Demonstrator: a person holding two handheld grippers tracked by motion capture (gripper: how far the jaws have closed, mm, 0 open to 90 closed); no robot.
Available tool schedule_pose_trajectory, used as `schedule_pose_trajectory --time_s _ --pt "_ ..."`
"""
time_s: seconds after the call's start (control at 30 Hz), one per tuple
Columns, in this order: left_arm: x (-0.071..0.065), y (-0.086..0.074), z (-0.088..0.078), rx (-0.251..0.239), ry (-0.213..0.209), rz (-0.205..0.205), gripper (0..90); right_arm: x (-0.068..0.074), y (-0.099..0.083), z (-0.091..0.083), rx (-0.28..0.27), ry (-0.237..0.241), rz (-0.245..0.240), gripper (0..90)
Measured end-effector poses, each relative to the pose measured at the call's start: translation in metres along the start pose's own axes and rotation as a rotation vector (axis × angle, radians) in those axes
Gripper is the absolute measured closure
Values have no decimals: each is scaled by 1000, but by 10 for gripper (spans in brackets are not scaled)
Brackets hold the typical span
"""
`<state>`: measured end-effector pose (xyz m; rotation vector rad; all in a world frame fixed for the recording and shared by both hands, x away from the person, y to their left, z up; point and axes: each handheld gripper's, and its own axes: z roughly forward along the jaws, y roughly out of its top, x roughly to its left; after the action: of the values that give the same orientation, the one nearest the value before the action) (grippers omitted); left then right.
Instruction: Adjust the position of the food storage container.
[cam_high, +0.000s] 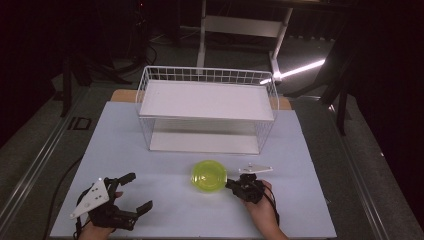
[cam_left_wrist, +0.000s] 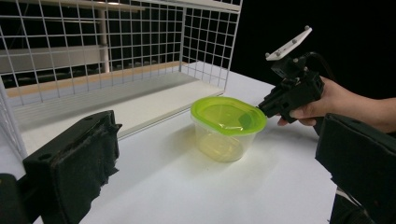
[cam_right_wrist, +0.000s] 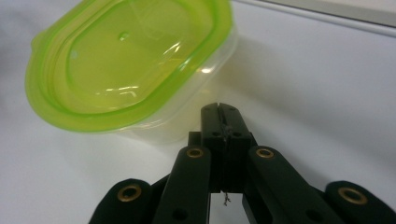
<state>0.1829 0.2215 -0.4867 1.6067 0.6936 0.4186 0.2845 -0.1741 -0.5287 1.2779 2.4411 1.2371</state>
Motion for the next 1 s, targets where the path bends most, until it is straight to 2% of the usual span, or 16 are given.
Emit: schedule_pose_trajectory --time_s 0.47,0.6,0.73,1.0 --pt "1 0 -1 -2 1 -2 3 18 9 20 11 50 -17 899" --pt "1 0 -1 1 1 0 3 20 9 23 8 45 -24 898" --pt "1 0 -1 2 0 2 3 18 10 19 -1 38 -25 885" --pt "0 0 0 8 3 6 3 18 7 -10 -40 -30 -113 745"
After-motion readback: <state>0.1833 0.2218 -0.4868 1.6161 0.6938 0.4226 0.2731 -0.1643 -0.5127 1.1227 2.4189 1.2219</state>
